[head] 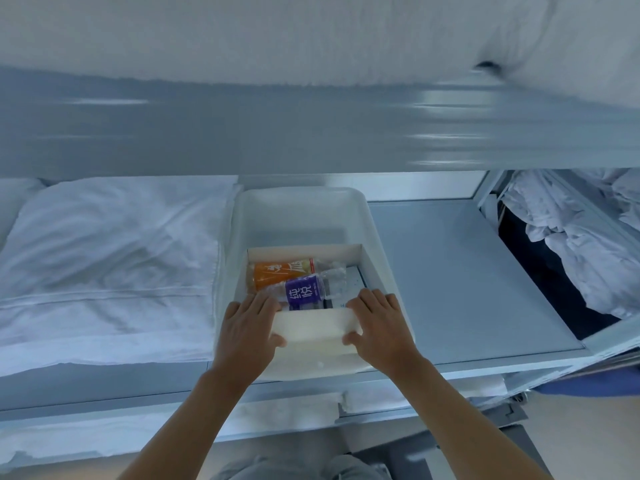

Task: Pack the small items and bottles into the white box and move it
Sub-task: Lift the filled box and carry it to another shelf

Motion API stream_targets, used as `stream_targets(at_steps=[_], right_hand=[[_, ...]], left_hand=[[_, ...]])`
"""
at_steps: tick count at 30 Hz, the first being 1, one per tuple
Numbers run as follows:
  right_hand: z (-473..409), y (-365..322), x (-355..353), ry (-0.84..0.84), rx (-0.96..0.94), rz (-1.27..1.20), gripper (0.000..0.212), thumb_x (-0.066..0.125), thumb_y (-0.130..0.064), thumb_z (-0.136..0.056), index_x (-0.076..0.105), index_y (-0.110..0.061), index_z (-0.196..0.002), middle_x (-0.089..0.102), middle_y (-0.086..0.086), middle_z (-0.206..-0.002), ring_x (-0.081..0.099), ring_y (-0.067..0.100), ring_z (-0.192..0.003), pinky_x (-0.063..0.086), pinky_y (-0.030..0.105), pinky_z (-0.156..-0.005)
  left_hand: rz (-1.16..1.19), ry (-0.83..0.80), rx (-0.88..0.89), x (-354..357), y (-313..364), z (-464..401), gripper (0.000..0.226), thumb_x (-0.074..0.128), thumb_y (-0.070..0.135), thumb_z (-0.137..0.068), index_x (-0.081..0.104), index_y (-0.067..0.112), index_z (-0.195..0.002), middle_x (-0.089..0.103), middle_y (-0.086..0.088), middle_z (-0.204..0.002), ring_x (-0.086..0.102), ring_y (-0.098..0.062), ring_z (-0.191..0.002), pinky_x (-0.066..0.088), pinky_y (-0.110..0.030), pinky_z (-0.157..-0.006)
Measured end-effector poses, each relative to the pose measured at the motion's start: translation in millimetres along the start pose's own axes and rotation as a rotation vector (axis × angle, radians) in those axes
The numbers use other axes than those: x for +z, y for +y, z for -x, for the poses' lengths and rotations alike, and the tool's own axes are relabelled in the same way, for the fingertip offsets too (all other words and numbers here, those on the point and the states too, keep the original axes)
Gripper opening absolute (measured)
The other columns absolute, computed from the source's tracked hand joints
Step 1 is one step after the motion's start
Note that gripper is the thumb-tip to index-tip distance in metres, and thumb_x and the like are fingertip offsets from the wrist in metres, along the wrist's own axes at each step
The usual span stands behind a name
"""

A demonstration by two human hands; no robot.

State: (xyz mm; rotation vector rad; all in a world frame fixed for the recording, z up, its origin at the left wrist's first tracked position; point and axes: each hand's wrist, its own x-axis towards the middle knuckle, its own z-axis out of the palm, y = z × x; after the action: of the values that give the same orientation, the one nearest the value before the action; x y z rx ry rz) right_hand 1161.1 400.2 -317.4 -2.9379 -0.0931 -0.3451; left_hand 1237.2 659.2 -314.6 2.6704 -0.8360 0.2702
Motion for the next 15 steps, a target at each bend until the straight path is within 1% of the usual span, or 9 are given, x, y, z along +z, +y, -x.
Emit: stream_targets(at_steps=[2, 5, 7, 8, 10, 11, 13, 15], right_hand=[[0.6, 1.8, -0.4, -0.005, -0.007, -0.006, 0.059, 0.094, -0.041, -0.061, 0.059, -0.023, -0.106, 0.057, -0.006, -0.103, 0.055, 0.017, -0.090, 0.042, 0.029, -0.083], [-0.6, 3.0, -5.0, -0.005, -0.068, -0.028, 0.035, 0.088, -0.026, -0.077, 0.066, -0.021, -0.104, 0.063, -0.006, -0.101, 0.060, 0.017, -0.089, 0.046, 0.030, -0.083], [-0.5, 3.9, -8.8, -0.039, -0.104, -0.036, 0.022, 0.081, -0.015, -0.084, 0.069, -0.019, -0.102, 0.065, -0.005, -0.099, 0.061, 0.017, -0.087, 0.046, 0.029, -0.082], [0.7, 4.8, -9.9, -0.075, -0.115, -0.035, 0.018, 0.077, -0.009, -0.087, 0.070, -0.019, -0.101, 0.066, -0.005, -0.098, 0.060, 0.016, -0.086, 0.046, 0.029, -0.082], [4.7, 7.9, -10.1, -0.158, -0.133, -0.046, 0.021, 0.067, -0.001, -0.090, 0.071, -0.019, -0.101, 0.065, -0.006, -0.096, 0.058, 0.014, -0.085, 0.046, 0.027, -0.081], [6.7, 9.1, -10.1, -0.191, -0.134, -0.063, 0.024, 0.064, 0.001, -0.092, 0.072, -0.019, -0.102, 0.065, -0.007, -0.096, 0.056, 0.013, -0.084, 0.046, 0.025, -0.079], [8.4, 11.8, -11.5, -0.219, -0.124, -0.105, 0.028, 0.061, 0.004, -0.092, 0.073, -0.019, -0.105, 0.066, -0.006, -0.095, 0.054, 0.013, -0.083, 0.045, 0.023, -0.076], [8.5, 11.9, -13.9, -0.238, -0.115, -0.112, 0.032, 0.061, 0.007, -0.090, 0.074, -0.018, -0.105, 0.065, -0.006, -0.094, 0.052, 0.011, -0.081, 0.042, 0.022, -0.073]], left_hand=[[0.009, -0.007, -0.006, 0.0, 1.7, -0.8, 0.077, 0.098, 0.036, -0.057, 0.056, 0.020, -0.120, 0.068, 0.002, -0.121, 0.067, -0.020, -0.104, 0.050, -0.033, -0.087], [0.000, -0.016, -0.007, -4.4, 1.6, -0.9, 0.064, 0.095, 0.026, -0.065, 0.061, 0.017, -0.119, 0.071, -0.001, -0.118, 0.069, -0.023, -0.101, 0.056, -0.038, -0.085], [-0.009, -0.033, -0.001, -5.7, 2.0, 2.5, 0.043, 0.092, 0.019, -0.070, 0.068, 0.017, -0.105, 0.073, 0.001, -0.104, 0.071, -0.020, -0.089, 0.059, -0.036, -0.079], [-0.004, -0.052, -0.004, -5.4, 2.1, 5.6, 0.030, 0.090, 0.018, -0.075, 0.070, 0.019, -0.097, 0.073, 0.004, -0.096, 0.070, -0.017, -0.082, 0.060, -0.033, -0.075], [0.033, -0.085, -0.014, -2.4, 0.5, 13.1, 0.010, 0.081, 0.023, -0.087, 0.070, 0.023, -0.088, 0.071, 0.010, -0.087, 0.065, -0.009, -0.073, 0.058, -0.025, -0.071], [0.054, -0.092, -0.017, -0.7, -0.4, 16.7, 0.008, 0.076, 0.027, -0.090, 0.070, 0.025, -0.087, 0.070, 0.012, -0.086, 0.065, -0.007, -0.072, 0.056, -0.021, -0.072], [0.083, -0.102, -0.019, 0.4, -1.5, 20.7, 0.009, 0.071, 0.034, -0.094, 0.070, 0.026, -0.091, 0.071, 0.012, -0.091, 0.067, -0.008, -0.076, 0.051, -0.016, -0.076], [0.096, -0.133, -0.021, -2.1, 0.5, 21.9, 0.013, 0.068, 0.039, -0.095, 0.071, 0.027, -0.096, 0.072, 0.012, -0.096, 0.069, -0.009, -0.082, 0.050, -0.017, -0.081]])
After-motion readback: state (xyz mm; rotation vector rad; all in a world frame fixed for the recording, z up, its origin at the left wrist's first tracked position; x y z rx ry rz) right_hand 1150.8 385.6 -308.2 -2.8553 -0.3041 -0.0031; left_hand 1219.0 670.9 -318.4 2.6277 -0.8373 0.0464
